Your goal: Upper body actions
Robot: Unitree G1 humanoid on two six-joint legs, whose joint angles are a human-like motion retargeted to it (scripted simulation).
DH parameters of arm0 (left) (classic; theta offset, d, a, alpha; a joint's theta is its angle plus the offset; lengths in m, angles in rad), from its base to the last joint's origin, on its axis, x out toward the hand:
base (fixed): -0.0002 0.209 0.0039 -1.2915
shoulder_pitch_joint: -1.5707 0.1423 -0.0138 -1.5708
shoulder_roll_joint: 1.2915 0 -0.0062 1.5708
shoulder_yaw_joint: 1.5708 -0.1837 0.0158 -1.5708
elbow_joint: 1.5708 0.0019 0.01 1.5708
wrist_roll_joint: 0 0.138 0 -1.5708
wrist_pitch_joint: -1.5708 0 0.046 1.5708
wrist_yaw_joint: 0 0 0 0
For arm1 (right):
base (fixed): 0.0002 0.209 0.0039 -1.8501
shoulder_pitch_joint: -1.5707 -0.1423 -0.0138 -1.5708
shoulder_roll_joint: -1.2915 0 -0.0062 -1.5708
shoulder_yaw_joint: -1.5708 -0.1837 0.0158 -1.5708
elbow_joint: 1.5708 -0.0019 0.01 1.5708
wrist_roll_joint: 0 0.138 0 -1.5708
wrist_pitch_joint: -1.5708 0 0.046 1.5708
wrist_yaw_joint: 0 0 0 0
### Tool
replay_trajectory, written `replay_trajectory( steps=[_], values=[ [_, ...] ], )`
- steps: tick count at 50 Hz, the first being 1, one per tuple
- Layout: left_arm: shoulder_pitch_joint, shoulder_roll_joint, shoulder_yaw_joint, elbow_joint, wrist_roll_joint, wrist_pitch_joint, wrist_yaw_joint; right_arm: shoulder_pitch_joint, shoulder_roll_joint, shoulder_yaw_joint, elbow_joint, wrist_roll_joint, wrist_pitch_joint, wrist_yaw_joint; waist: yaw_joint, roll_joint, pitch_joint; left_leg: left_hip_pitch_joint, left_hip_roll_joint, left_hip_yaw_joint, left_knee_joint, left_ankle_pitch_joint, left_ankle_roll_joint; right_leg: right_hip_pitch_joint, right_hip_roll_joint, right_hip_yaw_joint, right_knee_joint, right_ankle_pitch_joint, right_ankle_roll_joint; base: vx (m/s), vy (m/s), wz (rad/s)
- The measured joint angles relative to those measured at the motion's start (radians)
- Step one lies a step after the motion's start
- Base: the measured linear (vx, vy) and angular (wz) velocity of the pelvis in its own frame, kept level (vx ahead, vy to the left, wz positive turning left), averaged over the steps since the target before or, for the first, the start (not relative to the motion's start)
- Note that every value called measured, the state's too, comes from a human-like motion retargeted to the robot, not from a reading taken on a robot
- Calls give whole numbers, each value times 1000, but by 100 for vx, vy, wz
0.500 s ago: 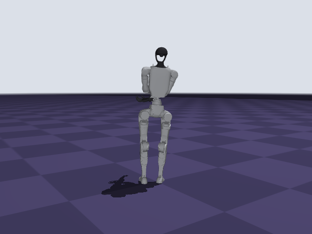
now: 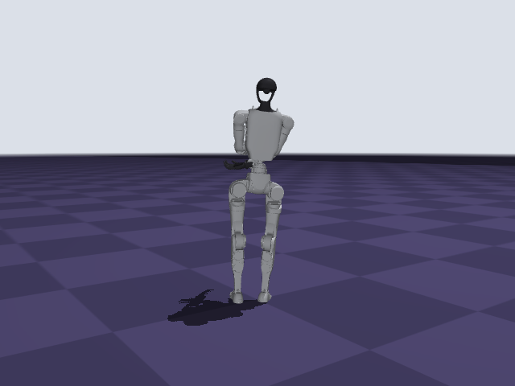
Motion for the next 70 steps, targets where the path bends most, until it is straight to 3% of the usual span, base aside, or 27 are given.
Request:
replay_trajectory(
  steps=[42, 70],
  values=[
    [9, -10, -41, 23, -49, 23, -76, -4, 2, -4, 6, 61, -16, -45, 1, -1, 3, 1, 0, -10, 2, 1, 1, -1, -2, -3, 2, 1, 1, 0, -1, 0],
    [11, -8, -43, 9, -65, 35, -25, -6, -7, -2, -17, 50, -11, -36, 5, -2, 2, 2, 0, -20, 1, 1, 1, 0, -2, -8, 2, -2, 1, 0, 0, 0]
  ],
)
